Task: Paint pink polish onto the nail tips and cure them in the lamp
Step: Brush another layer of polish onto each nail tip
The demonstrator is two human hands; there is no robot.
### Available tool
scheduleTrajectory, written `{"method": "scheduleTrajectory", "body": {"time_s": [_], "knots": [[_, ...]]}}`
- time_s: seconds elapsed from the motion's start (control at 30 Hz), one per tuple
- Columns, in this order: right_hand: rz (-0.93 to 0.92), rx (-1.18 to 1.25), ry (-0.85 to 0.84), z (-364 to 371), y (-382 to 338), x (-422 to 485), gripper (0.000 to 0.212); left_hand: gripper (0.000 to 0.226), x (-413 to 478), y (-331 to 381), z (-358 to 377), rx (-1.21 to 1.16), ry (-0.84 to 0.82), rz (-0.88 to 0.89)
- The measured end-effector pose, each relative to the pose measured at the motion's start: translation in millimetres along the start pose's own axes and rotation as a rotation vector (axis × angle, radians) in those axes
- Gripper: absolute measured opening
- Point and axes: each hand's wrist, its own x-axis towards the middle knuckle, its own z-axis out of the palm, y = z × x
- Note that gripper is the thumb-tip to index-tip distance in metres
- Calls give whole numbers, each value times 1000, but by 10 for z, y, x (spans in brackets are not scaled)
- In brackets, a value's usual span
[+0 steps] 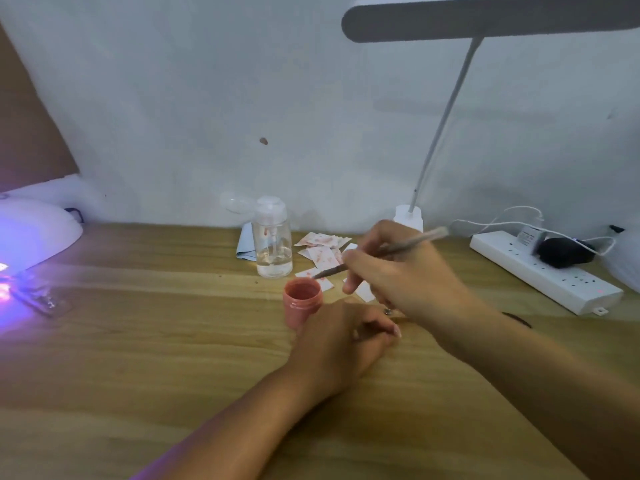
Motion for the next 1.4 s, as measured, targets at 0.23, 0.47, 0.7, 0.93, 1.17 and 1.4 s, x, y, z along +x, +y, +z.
{"method": "scheduleTrajectory", "body": {"time_s": [0.23,0.47,0.7,0.93,1.17,1.4], "knots": [[24,-444,-23,360,167,324,20,10,-30,9,50,-42,71,16],[15,-303,14,265,194,240,20,7,-17,69,39,-37,1,-25],[7,314,222,-418,532,-453,16,9,35,63,62,-49,-50,-99],[-12,227,274,-510,791,-692,15,7,34,30,56,-100,-26,-50],[-17,229,243,-479,797,-680,16,7,36,9,59,-68,-21,-59],[-2,218,245,-483,786,-668,14,6,34,22,44,-85,-26,-64]]}}
